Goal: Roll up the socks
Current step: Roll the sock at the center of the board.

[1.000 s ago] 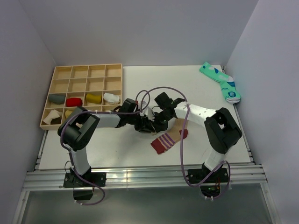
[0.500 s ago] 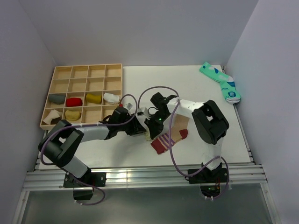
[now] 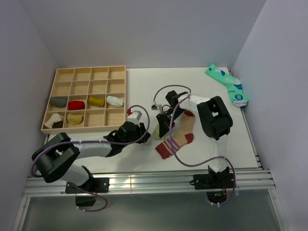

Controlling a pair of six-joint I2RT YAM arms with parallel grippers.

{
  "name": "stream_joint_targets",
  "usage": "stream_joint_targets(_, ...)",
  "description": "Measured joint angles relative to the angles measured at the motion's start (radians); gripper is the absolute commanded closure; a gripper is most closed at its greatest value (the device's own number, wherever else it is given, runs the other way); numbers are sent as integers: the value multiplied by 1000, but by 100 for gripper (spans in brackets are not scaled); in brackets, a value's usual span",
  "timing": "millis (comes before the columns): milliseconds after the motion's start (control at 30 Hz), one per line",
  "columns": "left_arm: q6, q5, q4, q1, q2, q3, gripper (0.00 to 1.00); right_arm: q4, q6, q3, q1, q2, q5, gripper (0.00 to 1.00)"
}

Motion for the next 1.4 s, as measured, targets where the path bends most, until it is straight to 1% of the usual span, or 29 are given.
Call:
stream_joint_targets(133,119,-41,103,-29,5,-35,62,-37,9,13,-14,43,-30,100)
stream_joint_targets(200,175,-48,158,-45,10,-35,60,-66,5,23,-14,66,-47,100)
stream_joint_targets(367,295,-39,269,-63,27,-34,59,-140,-23,58,-21,112,-82,100)
stream_joint_targets(467,345,-10,292,-64,74,-19,58,-169,-40,65,-28,112,-92,100)
stream_joint_targets(700,370,23,353,-60,208,25,59,-188,-60,66,-36,112,-95,100)
stream_joint_targets(833,366,27,370,-42,267,55,56,-190,-62,66,-36,112,-95,100)
stream_joint_targets(1100,356,60,363,17,336,108,54,-191,-63,66,-36,112,-94,100)
stream_joint_targets(1133,354,66,356,17,343,116,52,-191,-63,66,-36,112,-93,100)
stream_joint_targets(1167,351,73,348,17,348,121,48,-191,-63,66,-36,112,-92,100)
stream_joint_targets(1233,348,89,328,17,356,130,46,-190,-63,66,-36,112,-88,100)
stream_joint_targets(1333,342,129,317,23,367,145,45,-190,-62,66,-36,112,-87,100)
stream_joint_targets(1400,341,145,310,27,373,155,47,-190,-62,66,-36,112,-86,100)
